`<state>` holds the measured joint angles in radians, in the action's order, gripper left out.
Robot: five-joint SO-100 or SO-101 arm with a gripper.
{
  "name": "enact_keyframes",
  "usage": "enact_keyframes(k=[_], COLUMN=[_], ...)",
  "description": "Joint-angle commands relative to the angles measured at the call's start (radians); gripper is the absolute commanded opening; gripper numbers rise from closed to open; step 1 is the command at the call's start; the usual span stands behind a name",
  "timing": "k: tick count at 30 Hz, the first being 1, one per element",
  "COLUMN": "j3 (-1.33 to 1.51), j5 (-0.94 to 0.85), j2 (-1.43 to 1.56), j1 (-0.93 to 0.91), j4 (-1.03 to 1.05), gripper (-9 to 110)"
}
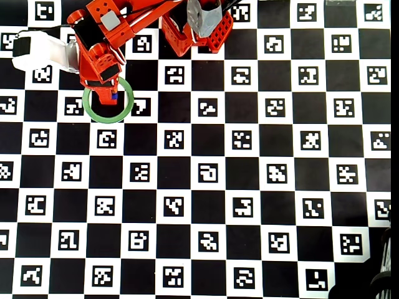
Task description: Grab the red cube then put it in the green circle then put the blue cube on top and finally the orange cube on top
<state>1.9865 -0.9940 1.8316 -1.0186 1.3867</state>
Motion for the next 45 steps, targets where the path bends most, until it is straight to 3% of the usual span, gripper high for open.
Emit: enact_keyframes(k=[1, 14, 20, 25, 36, 45], j3=[-0.008, 0.011, 0.014, 0.014, 0.0, -0.175], j5=[0.002, -0.008, -0.011, -0.006, -0.009, -0.005], j2=[0.061, 0.067, 0.074, 0.078, 0.092, 0.133], j1=[0.008, 0.008, 0.008, 0.008, 0.003, -0.008], j4=[-0.023, -0.035, -0.037, -0.034, -0.009, 0.179], gripper=[8, 11, 34, 46, 48, 48])
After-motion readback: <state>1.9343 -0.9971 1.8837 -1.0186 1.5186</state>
